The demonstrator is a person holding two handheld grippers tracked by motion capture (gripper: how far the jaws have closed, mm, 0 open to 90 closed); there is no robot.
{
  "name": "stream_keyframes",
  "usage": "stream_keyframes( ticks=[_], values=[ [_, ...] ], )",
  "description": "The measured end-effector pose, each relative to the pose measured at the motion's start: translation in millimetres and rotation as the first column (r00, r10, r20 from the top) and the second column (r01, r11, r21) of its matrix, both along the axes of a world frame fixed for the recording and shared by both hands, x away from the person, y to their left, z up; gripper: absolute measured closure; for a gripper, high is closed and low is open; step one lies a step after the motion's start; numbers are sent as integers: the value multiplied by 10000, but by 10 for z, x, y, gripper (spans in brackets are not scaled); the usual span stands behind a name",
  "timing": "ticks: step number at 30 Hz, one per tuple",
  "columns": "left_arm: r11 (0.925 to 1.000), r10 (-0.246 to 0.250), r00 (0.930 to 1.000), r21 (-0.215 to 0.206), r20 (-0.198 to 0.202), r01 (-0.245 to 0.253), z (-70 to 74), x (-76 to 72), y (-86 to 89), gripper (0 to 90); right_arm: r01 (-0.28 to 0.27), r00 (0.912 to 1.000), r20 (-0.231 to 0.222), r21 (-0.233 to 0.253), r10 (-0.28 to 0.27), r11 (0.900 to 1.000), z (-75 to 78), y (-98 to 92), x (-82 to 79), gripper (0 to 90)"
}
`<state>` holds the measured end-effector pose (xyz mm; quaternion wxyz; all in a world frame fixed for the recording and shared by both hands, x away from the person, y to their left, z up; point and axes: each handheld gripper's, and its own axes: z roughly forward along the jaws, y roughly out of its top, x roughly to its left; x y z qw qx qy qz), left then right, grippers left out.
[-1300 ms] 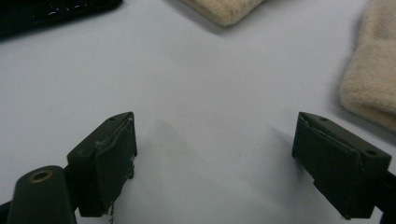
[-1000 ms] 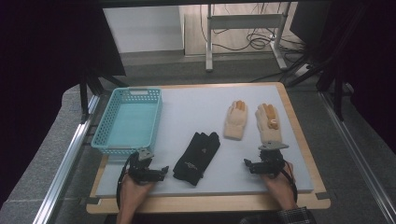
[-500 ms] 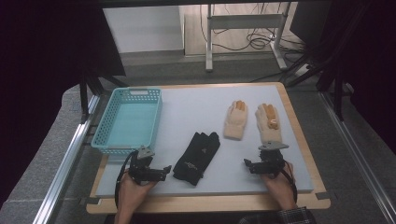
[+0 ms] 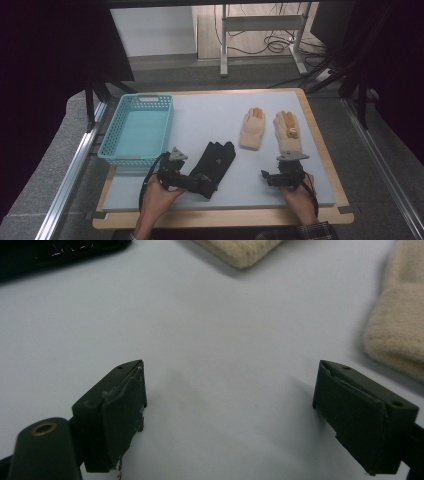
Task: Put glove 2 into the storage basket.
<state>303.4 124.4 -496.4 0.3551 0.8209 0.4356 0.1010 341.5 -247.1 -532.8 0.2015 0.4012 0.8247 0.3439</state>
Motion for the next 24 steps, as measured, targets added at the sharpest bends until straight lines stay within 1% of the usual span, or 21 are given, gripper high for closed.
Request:
stream_keyframes(
  ticks=[3, 4, 5, 6, 7, 8, 9, 11, 12, 13, 15, 16, 17, 19, 20, 21, 23, 24],
  values=[
    [9998, -182, 9995, 93, -264, 184, -21, 100, -121, 26, -4, 10000, -1, 0, 4, 10000, 0, 0, 0, 136],
    [9997, -201, 9987, 143, -478, 209, -35, 153, -202, 14, -6, 10000, 1, 1, 6, 10000, 0, 0, 0, 136],
    [9997, -201, 9987, 143, -478, 209, -35, 153, -202, 9, -6, 10000, 1, 1, 6, 10000, 0, 0, 0, 136],
    [9996, -213, 9982, 186, -568, 223, -44, 179, -243, 9, -3, 10000, 1, 3, 3, 10000, 0, 0, 0, 136],
    [9993, -258, 9976, 269, -637, 276, -55, 207, -281, 6, 0, 10000, 3, -1, 0, 10000, 0, 0, 0, 136],
    [9987, -246, 9965, 435, -801, 282, -87, 267, -350, 0, -1, 10000, 5, 2, 1, 10000, 0, 0, 0, 136],
    [9987, -246, 9965, 435, -801, 282, -87, 267, -350, 0, -1, 10000, 5, 2, 1, 10000, 0, 0, 0, 136],
    [9985, -217, 9948, 469, -997, 265, -127, 329, -401, 1, 3, 10000, 16, 1, -3, 10000, -1, 1, -1, 136],
    [9983, -254, 9920, 492, -1236, 317, -172, 388, -440, 0, 3, 10000, 16, -7, -3, 10000, 0, 1, -1, 136],
    [9983, -254, 9920, 492, -1236, 317, -172, 388, -440, 0, 3, 10000, 16, -7, -3, 10000, 0, 1, -1, 136],
    [9979, -291, 9895, 525, -1417, 369, -215, 435, -469, 0, 7, 10000, 10, -4, -7, 10000, 0, 1, -2, 136],
    [9976, -360, 9865, 534, -1595, 450, -249, 453, -506, 0, 5, 10000, 14, -6, -5, 10000, 0, 1, -2, 136],
    [9976, -360, 9865, 534, -1595, 450, -249, 453, -506, 0, 5, 10000, 14, -6, -5, 10000, 0, 1, -2, 136],
    [9953, -496, 9831, 731, -1762, 633, -286, 439, -563, 0, 2, 10000, 15, -6, -2, 10000, 0, 0, -1, 136],
    [9929, -421, 9865, 1037, -1583, 590, -295, 413, -597, 0, 4, 10000, 14, -1, -4, 10000, -1, 1, -2, 136],
    [9907, -390, 9883, 1234, -1472, 575, -300, 393, -622, 0, 4, 10000, 14, -1, -4, 10000, -1, 1, -2, 136],
    [9878, -332, 9896, 1464, -1397, 538, -303, 362, -659, 0, 3, 10000, 16, -3, -3, 10000, -1, 1, -2, 136],
    [9819, -358, 9913, 1800, -1266, 584, -313, 331, -695, 0, 3, 10000, 21, -7, -3, 10000, -1, 1, -2, 136]
  ],
)
